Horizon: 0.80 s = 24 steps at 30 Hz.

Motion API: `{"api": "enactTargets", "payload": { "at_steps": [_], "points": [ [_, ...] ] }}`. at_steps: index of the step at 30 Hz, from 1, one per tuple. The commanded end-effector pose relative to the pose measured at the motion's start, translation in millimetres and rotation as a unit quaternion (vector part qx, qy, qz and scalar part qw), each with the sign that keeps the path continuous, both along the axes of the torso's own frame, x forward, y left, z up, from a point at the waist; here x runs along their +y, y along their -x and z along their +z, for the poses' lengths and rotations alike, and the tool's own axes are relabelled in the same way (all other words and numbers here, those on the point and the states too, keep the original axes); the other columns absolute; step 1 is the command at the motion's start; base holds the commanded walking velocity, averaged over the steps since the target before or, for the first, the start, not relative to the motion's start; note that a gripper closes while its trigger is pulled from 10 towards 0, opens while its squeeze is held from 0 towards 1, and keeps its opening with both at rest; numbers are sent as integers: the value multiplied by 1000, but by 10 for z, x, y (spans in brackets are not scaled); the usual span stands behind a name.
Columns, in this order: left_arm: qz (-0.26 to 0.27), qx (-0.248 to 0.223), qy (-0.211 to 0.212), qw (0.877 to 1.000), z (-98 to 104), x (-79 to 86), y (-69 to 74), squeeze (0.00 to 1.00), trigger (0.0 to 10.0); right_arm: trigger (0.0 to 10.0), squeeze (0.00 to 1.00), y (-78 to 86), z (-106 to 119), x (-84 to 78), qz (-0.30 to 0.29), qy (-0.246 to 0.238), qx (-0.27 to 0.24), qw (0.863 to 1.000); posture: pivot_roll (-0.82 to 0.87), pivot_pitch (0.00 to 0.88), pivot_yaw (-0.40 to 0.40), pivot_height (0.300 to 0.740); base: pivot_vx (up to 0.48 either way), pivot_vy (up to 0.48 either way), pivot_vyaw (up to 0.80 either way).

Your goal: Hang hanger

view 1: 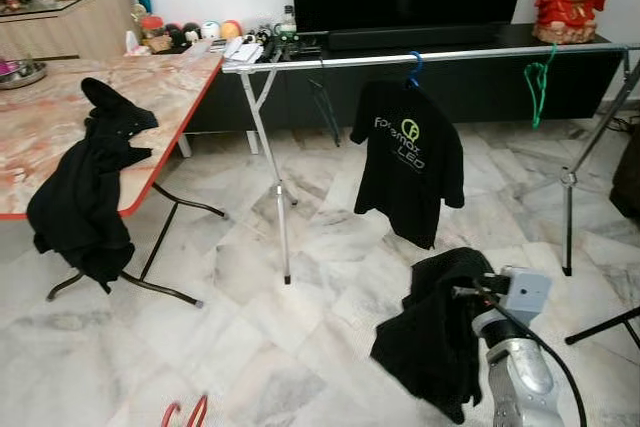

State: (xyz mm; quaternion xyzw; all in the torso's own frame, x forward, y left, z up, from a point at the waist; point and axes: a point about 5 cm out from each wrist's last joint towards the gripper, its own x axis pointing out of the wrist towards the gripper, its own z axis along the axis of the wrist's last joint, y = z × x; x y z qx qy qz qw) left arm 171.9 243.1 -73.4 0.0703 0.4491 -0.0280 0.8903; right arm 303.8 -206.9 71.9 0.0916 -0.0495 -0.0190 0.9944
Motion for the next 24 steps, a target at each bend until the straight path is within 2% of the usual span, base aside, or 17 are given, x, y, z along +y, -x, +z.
{"api": "enactTargets", "payload": {
  "at_steps": [1,4,6,8,19,24],
  "points": [
    [0,9,-1,1000,-27,-8,41,0,10000,10000,0,-28,190,-73,-59,-15,-45,997,-1,0,71,740,0,0,0],
    [-2,10,0,1000,-34,-30,38,0,10000,10000,0,-18,243,-86,-83,-34,-59,994,-2,0,73,740,0,0,0],
    [5,10,7,1000,-48,-62,44,0,10000,10000,0,-6,268,-96,-110,-35,-62,991,-4,0,75,740,0,0,0],
    [9,13,11,1000,-65,-82,64,0,10000,10000,0,5,259,-115,-145,-56,-60,986,-5,0,77,740,0,0,0],
    [36,36,15,999,-117,-84,155,0,10000,10000,0,25,230,-58,-154,-42,-45,986,-10,0,82,740,0,0,0],
    [44,24,24,998,-94,-108,86,0,10000,10000,0,1,263,-29,-147,-27,-48,988,-1,0,79,740,0,0,0]
  ]
}}
